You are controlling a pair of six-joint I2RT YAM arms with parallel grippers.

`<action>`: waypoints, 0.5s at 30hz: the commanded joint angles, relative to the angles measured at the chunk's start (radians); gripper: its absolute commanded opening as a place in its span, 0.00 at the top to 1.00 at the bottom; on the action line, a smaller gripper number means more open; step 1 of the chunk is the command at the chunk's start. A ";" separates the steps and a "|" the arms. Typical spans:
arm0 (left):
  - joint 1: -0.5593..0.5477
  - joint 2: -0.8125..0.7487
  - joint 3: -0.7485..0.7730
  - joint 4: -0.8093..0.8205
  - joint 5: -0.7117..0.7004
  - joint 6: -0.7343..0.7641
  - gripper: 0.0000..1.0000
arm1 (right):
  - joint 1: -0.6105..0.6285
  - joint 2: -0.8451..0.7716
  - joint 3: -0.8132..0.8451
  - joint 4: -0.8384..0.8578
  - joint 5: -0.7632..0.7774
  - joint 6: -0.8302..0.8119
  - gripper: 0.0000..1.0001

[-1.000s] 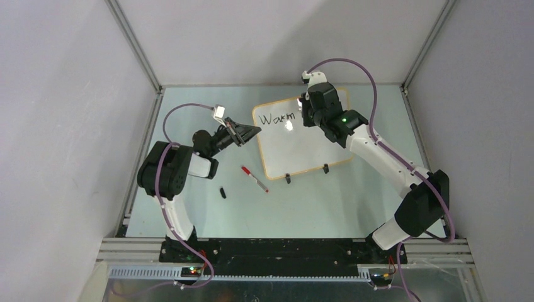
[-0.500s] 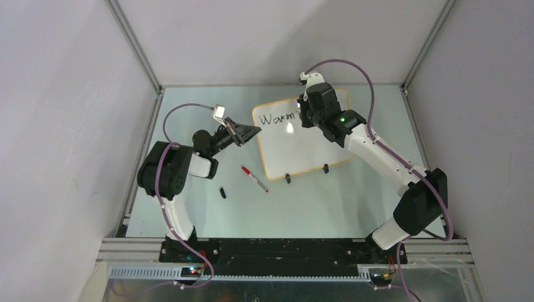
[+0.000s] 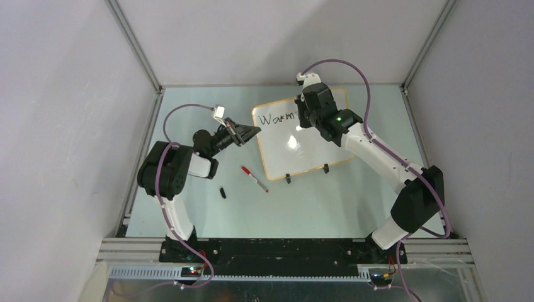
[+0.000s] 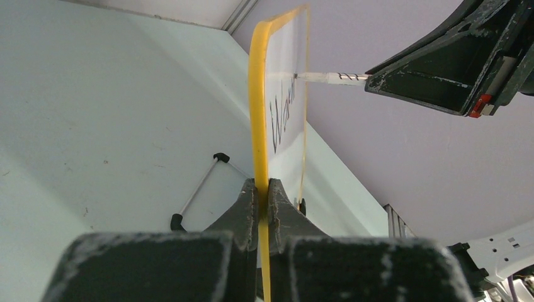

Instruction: Write a sentence on the whiteboard

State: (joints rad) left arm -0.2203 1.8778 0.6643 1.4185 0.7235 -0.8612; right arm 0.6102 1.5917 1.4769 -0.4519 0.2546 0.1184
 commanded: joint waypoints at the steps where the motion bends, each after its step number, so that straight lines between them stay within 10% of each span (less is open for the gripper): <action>1: -0.006 0.001 0.024 0.012 0.021 0.047 1.00 | -0.001 0.014 0.029 0.001 0.063 -0.008 1.00; 15: -0.006 0.000 0.021 0.013 0.020 0.046 1.00 | -0.007 -0.003 0.019 -0.007 0.084 -0.005 1.00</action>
State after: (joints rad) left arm -0.2207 1.8778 0.6643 1.4185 0.7227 -0.8639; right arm 0.6144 1.5917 1.4776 -0.4553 0.2909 0.1188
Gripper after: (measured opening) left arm 0.023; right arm 0.139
